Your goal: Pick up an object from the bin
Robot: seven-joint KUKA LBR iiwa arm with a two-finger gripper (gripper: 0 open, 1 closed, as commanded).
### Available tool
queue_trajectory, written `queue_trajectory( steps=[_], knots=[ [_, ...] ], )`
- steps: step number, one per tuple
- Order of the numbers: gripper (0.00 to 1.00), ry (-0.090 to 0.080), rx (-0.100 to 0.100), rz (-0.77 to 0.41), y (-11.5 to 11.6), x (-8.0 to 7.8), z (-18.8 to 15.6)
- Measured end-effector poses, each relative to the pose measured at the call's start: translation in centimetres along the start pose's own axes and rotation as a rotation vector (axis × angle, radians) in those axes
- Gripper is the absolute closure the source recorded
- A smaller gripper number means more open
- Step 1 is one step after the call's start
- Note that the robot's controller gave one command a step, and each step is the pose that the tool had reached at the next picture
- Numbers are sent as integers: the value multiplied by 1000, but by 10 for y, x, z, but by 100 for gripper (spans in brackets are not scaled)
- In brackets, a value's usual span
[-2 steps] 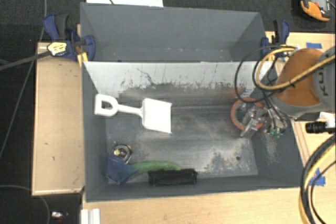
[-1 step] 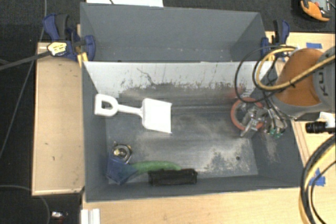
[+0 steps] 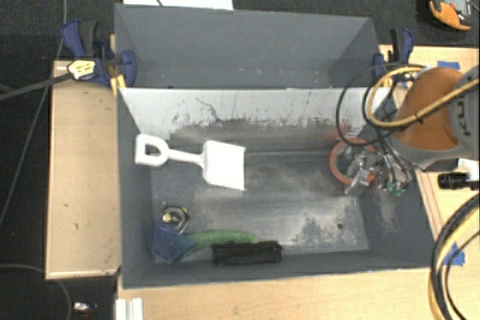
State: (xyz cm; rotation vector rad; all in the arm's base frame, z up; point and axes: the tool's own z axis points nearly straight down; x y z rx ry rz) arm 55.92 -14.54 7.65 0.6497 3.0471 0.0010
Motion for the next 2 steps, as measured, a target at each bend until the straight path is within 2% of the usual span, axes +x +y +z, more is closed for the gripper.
queue_trajectory(
  steps=[2],
  knots=[
    [100,3,0,-6,0,0,-37]
  ],
)
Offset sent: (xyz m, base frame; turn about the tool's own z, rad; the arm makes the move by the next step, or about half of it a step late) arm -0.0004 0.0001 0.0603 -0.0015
